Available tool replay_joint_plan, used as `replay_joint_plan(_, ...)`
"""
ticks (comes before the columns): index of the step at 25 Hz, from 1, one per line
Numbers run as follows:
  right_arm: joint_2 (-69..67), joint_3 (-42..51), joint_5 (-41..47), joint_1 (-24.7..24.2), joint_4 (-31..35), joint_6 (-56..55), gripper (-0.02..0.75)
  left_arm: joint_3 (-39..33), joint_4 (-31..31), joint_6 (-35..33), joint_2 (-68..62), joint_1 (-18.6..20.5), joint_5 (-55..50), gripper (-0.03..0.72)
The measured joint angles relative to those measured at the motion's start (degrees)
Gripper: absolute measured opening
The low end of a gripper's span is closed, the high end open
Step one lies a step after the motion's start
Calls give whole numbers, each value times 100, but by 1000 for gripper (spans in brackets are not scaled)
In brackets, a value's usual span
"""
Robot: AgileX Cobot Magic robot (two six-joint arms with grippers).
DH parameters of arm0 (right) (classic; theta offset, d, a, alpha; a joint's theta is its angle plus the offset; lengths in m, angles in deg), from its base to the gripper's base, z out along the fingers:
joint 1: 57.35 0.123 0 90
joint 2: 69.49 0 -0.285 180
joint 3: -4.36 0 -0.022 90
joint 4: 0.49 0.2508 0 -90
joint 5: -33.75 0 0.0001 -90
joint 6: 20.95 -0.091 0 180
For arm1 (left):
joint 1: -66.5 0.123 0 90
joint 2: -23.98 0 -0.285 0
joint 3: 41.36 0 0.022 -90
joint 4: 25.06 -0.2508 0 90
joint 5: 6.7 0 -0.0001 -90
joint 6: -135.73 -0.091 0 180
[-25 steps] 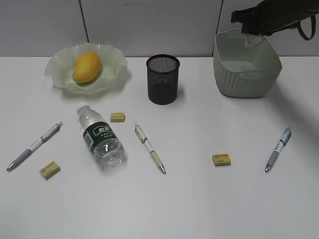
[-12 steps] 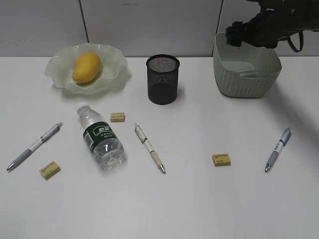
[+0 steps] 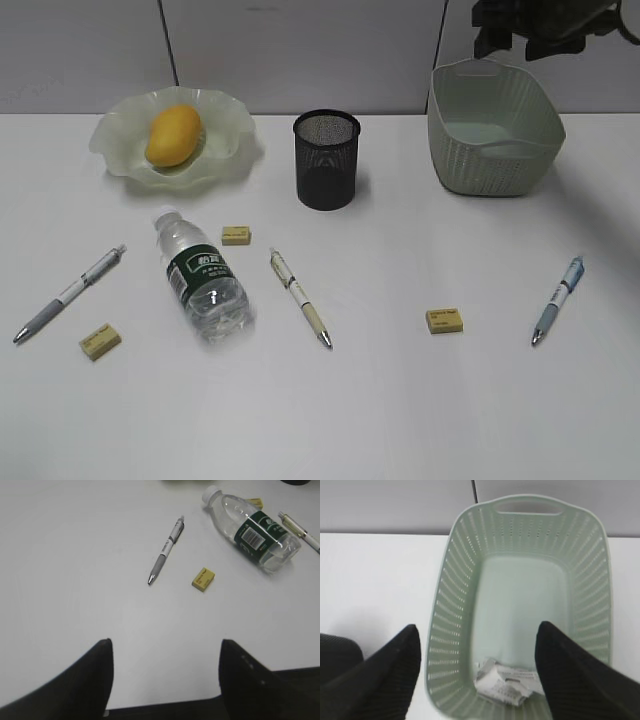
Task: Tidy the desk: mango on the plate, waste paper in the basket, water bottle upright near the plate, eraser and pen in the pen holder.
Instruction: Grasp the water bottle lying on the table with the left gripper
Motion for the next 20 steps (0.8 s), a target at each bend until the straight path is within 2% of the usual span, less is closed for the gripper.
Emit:
replay_joint_plan(17,1565,-26,3316,6,-171,137,552,0,0,0,0,0,0,498)
replay_joint_plan(20,1727,-26,3613,6,-207,137,552,0,0,0,0,0,0,498)
